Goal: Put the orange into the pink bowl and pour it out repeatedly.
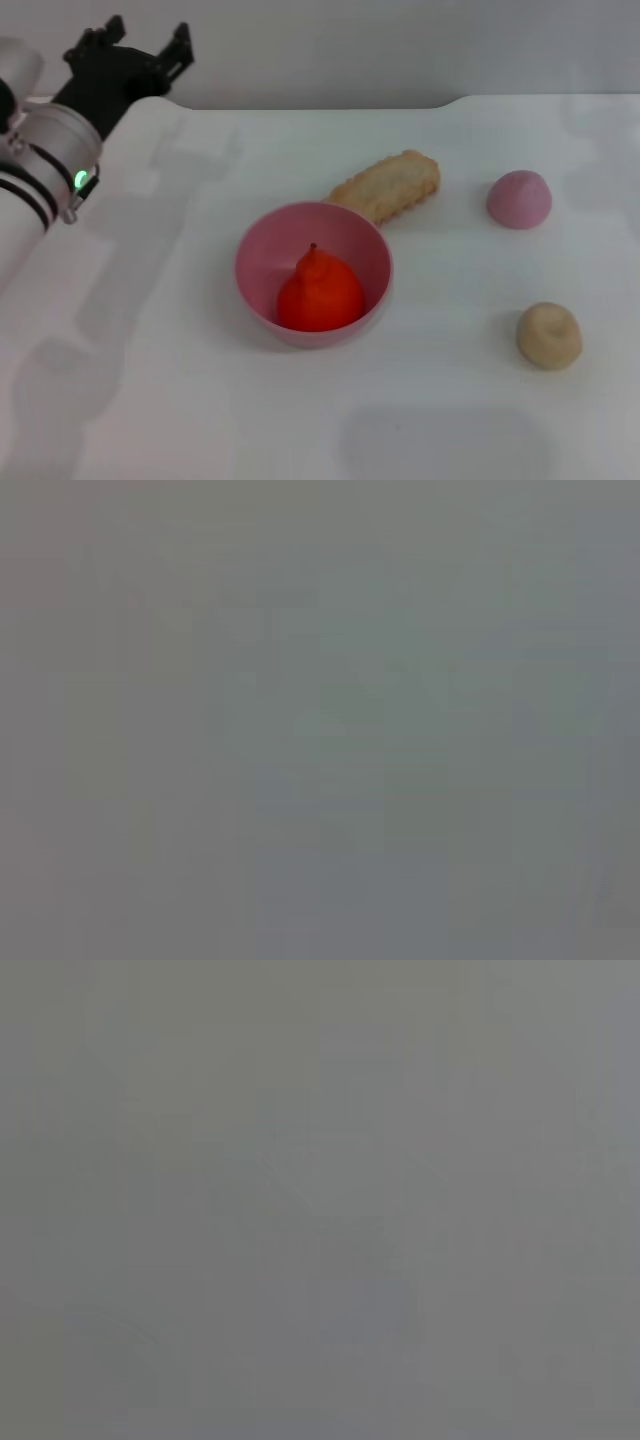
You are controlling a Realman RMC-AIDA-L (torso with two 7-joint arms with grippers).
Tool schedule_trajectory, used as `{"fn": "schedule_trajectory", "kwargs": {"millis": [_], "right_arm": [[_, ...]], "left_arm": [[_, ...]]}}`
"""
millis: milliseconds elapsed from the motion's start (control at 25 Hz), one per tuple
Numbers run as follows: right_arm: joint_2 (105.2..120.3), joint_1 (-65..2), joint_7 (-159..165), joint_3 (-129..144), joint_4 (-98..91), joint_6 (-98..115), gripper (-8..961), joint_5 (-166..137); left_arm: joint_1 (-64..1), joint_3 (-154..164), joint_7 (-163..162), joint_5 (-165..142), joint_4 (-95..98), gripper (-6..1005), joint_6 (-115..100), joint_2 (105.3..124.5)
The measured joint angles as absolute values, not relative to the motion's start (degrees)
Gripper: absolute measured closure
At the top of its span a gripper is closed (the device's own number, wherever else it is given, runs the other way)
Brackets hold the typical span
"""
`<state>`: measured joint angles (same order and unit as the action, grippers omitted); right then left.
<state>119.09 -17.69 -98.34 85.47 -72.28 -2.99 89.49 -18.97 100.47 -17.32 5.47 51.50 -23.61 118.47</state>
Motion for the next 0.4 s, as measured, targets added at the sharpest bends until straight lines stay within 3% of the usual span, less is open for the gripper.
{"fn": "schedule_trajectory", "kwargs": {"millis": [400], "right_arm": [[119.11,-18.81,-98.31,95.70,-74.36,11.55,457,85.59]], "left_arm": [[-20.00,99.84,-17.31,13.18,43.31,185,-32.75,118.19]]}}
